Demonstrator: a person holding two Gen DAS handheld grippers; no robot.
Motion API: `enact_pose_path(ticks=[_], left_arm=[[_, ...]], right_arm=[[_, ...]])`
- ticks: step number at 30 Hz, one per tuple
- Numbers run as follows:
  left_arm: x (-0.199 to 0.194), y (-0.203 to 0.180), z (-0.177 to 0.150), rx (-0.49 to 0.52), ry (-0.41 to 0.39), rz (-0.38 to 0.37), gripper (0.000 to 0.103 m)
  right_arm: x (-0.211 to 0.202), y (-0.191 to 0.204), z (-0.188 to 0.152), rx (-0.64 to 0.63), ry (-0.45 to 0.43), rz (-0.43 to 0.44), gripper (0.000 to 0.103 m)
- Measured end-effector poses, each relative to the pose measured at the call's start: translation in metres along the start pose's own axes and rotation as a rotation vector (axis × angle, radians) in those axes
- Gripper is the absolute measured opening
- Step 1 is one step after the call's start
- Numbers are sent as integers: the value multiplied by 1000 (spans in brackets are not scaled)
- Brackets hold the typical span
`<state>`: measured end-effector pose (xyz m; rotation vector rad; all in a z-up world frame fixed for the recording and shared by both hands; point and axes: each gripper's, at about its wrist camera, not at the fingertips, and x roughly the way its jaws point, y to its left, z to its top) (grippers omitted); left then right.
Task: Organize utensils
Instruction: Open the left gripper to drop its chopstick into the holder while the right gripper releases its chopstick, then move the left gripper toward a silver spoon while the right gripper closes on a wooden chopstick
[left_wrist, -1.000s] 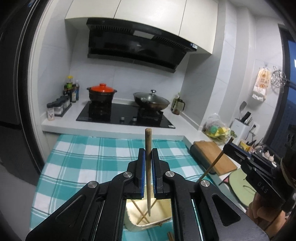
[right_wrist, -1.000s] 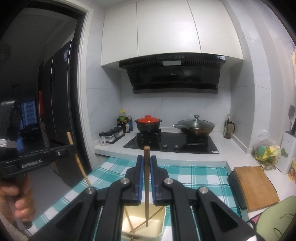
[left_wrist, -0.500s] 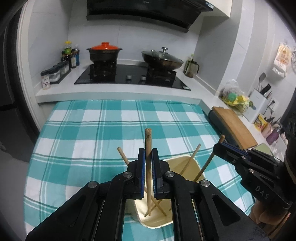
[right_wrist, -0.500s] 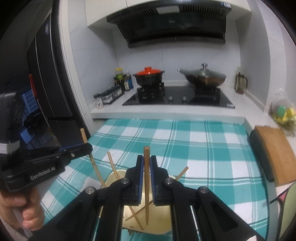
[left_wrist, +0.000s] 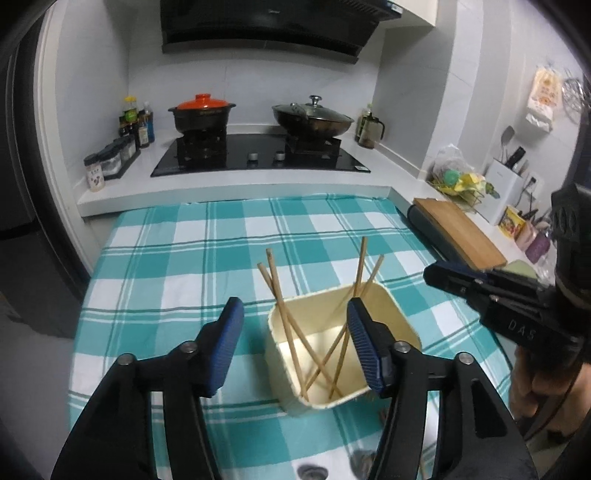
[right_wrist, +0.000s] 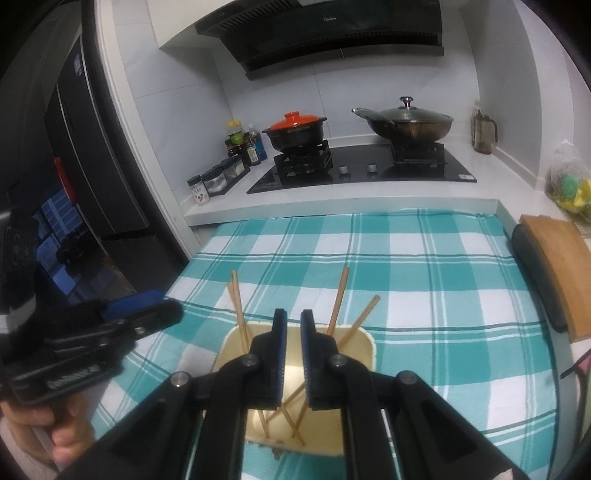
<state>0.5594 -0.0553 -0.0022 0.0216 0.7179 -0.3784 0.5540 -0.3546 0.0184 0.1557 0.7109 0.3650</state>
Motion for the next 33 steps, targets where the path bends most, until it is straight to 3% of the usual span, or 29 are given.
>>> enact_pose_path(ticks=[1, 3, 4, 9, 15, 19, 20, 21, 22, 26, 33], left_arm=[[-14, -1, -11, 33, -7, 9, 73], [-45, -2, -42, 75, -29, 31, 88], [-59, -2, -59, 90, -41, 36, 94], [-105, -1, -157, 97, -78, 88, 98], [-98, 2, -261, -121, 91, 69, 98], [-79, -7, -298, -176, 160, 131, 99], [-74, -10, -301, -171, 185, 123, 99], [-72, -14, -304, -160, 198, 111, 99], [-70, -18, -305, -147, 198, 103, 99], [-67, -24, -302, -162, 181, 91, 99], [-68, -22, -309, -144, 175, 156, 99]], right_arm=[[-10, 1, -4, -14, -1, -6, 20], [-32, 1, -16, -46, 0, -26, 61], [-45, 1, -24, -60, -6, -36, 64], [-103, -8, -85, -94, -8, -77, 64], [-143, -30, -208, 66, -26, -165, 65], [-134, -29, -295, 131, 43, -255, 64], [-130, -28, -308, 123, 78, -250, 56], [-125, -26, -317, 115, 113, -234, 45], [-123, -24, -323, 104, 137, -223, 41], [-124, -19, -325, 92, 125, -207, 39], [-109, 0, -322, 51, 149, -178, 39]])
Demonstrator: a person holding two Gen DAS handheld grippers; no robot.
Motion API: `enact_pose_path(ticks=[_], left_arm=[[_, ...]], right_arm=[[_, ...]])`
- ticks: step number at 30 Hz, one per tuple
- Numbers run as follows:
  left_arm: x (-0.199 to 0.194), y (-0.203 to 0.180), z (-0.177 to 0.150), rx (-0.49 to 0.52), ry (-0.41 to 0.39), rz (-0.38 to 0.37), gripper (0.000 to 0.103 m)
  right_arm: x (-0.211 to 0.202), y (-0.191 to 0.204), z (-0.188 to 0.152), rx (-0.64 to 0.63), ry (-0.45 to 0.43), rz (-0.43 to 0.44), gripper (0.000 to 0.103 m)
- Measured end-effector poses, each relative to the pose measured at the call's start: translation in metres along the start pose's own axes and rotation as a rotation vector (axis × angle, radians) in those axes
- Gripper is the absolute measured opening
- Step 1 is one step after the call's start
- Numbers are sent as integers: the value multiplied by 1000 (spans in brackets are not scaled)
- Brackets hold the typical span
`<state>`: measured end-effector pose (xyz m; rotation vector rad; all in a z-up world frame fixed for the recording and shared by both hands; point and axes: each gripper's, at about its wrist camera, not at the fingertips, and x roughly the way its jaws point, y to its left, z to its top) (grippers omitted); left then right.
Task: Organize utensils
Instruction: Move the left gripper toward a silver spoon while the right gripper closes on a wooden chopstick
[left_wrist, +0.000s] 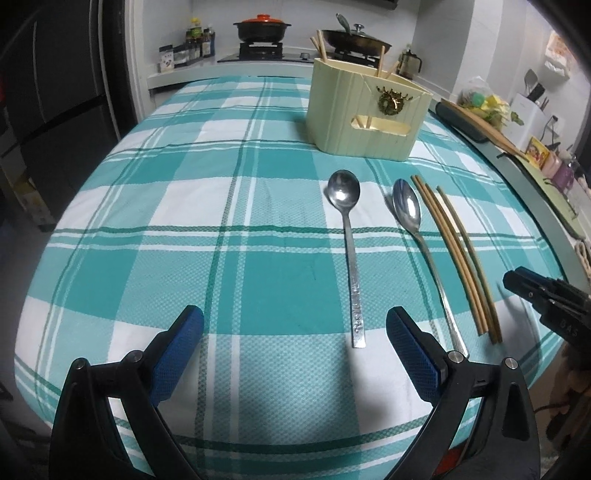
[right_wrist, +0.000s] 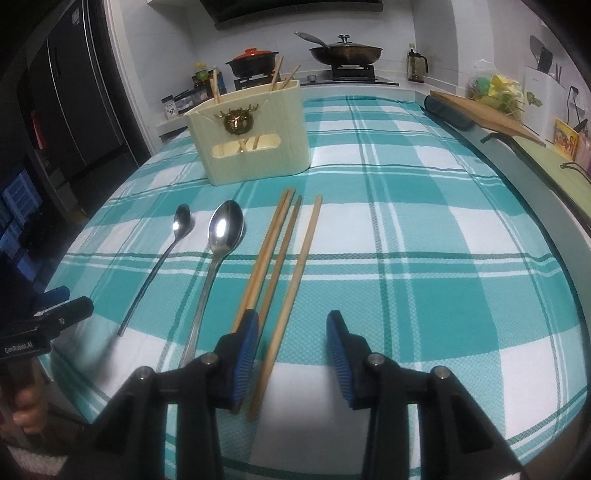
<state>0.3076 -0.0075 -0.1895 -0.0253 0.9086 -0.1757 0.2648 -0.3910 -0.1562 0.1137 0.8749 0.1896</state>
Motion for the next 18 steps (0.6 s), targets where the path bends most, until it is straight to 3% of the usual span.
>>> enact_pose_path(ticks=[4, 11, 18], left_arm=[[-2, 9, -2, -41, -12, -55, 99], [8, 6, -4, -29, 9, -28, 99], [9, 7, -7, -35, 21, -15, 99]], right_arm=[[6, 2, -2, 1, 24, -11, 39], [12, 5, -2, 4, 45, -9, 39], [25, 11, -2, -23, 76, -14, 24]])
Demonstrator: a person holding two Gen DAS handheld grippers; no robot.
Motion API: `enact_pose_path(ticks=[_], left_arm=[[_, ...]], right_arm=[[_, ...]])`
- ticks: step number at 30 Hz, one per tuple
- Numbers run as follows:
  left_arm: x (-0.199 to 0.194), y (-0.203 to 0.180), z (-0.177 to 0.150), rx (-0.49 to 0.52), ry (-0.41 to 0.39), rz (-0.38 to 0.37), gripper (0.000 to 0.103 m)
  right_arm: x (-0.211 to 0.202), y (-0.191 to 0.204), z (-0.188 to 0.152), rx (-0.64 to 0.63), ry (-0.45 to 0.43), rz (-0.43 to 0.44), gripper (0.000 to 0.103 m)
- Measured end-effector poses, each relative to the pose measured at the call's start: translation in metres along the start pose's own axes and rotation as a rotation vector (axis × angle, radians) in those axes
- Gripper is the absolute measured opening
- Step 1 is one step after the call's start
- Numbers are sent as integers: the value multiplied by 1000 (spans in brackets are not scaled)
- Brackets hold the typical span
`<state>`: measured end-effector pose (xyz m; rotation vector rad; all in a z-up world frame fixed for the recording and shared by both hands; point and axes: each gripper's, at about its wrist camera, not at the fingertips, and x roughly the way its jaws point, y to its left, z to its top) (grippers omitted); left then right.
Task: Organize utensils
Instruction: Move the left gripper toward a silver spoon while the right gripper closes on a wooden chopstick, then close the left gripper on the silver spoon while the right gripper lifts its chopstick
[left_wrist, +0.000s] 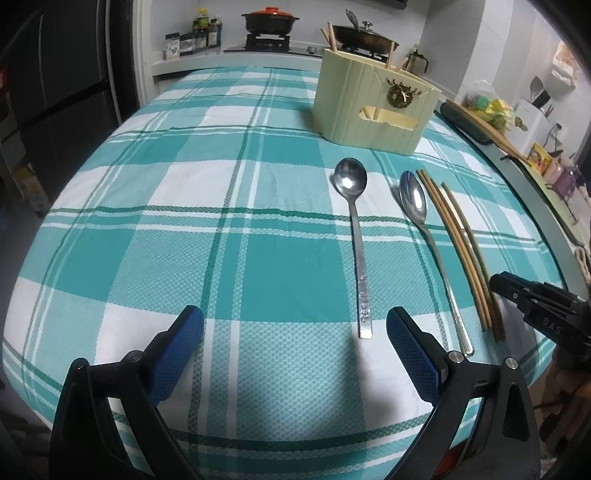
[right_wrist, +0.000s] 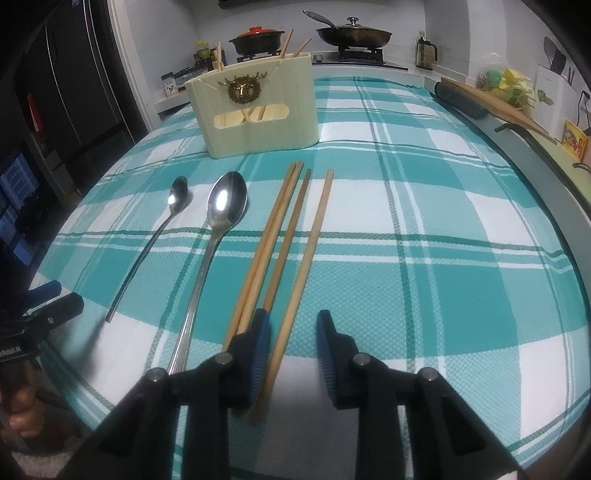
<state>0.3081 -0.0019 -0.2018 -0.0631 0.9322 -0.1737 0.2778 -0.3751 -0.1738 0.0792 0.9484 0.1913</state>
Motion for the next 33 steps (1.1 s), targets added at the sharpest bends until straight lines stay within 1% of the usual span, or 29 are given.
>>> enact_pose_path(ticks=[4, 7, 8, 9, 12, 14, 18, 20, 23, 28, 33], left_arm=[[0, 0, 0, 0, 2, 4, 99], [1, -2, 0, 10, 7, 4, 99], [1, -3, -1, 14, 8, 6, 99], [2, -4, -1, 19, 10, 8, 99], [5, -6, 0, 27, 15, 9, 99], [8, -7, 2, 30, 20, 11, 99], [15, -10, 13, 53, 32, 22, 99], [19, -13, 21, 67, 37, 24, 99], [27, -19, 35, 98, 42, 33, 99], [50, -36, 53, 189, 63, 48, 99], [73, -47, 72, 201, 96, 13, 99]], right_arm=[[11, 1, 1, -17, 27, -19, 21], [13, 0, 1, -19, 17, -43, 14], [13, -1, 2, -9, 17, -54, 11], [13, -3, 1, 4, 19, -70, 10], [10, -11, -1, 53, 19, -111, 10], [8, -14, -2, 81, 23, -121, 10], [7, -11, -4, 75, 38, -153, 10], [7, -11, -3, 87, 41, -145, 13], [7, -11, -2, 81, 46, -141, 13], [7, -13, -2, 66, 58, -118, 13], [6, -16, -3, 64, 61, -102, 13]])
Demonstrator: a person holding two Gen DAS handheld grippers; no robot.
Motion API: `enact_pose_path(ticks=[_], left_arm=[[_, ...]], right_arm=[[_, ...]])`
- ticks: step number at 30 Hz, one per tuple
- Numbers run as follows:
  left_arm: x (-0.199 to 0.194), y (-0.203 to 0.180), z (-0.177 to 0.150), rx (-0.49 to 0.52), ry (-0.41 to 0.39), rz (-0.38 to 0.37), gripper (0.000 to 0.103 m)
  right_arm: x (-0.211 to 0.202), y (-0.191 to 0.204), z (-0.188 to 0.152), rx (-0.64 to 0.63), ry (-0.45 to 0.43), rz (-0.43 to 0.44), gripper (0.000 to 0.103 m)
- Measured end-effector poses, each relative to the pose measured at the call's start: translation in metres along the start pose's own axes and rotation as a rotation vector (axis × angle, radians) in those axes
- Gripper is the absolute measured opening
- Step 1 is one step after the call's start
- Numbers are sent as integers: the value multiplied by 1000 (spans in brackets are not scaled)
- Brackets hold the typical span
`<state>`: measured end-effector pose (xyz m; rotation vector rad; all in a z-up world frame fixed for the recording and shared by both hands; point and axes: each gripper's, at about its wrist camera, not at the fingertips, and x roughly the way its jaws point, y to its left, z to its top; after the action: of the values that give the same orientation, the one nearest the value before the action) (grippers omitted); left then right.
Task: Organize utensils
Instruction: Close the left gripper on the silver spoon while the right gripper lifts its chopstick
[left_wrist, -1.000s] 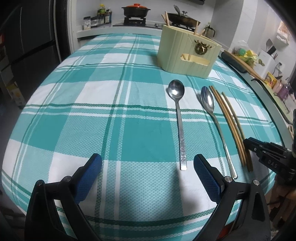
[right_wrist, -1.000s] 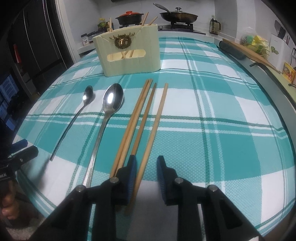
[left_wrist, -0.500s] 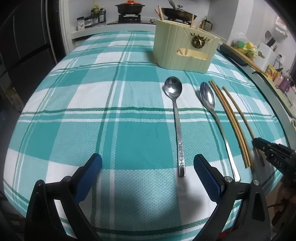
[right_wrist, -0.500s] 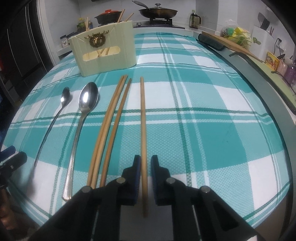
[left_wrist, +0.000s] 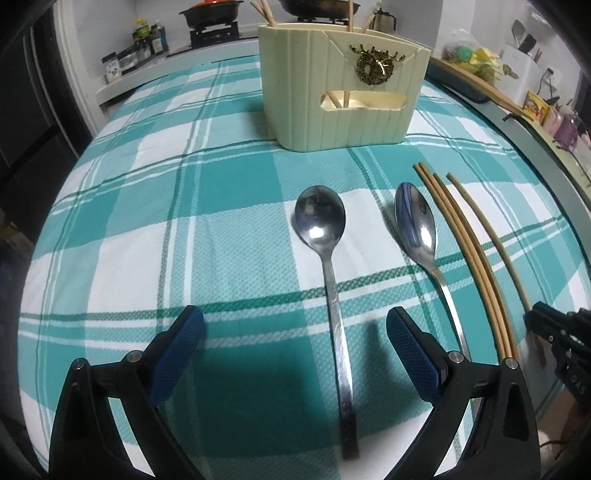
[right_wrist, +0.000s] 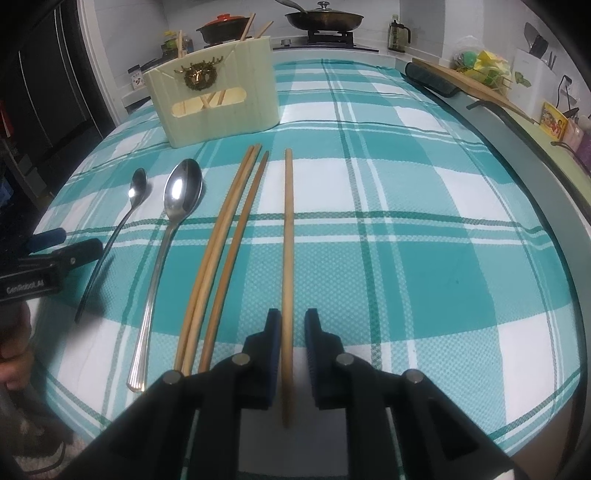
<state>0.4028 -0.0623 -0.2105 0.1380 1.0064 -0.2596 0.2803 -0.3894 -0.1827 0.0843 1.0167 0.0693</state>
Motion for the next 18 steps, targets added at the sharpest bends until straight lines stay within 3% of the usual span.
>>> enact_pose_path(ticks=[5, 8, 14, 18], left_arm=[[23, 2, 24, -28, 21, -28, 99], [36, 5, 31, -41, 45, -35, 91], [40, -2, 36, -28, 11, -37, 89], [38, -6, 35, -9, 1, -45, 81]], right_arm=[[1, -2, 1, 6, 5, 16, 14], [0, -4, 1, 12, 10, 31, 14], [2, -7, 4, 7, 30, 50, 14], [8, -4, 18, -57, 58, 39, 14]])
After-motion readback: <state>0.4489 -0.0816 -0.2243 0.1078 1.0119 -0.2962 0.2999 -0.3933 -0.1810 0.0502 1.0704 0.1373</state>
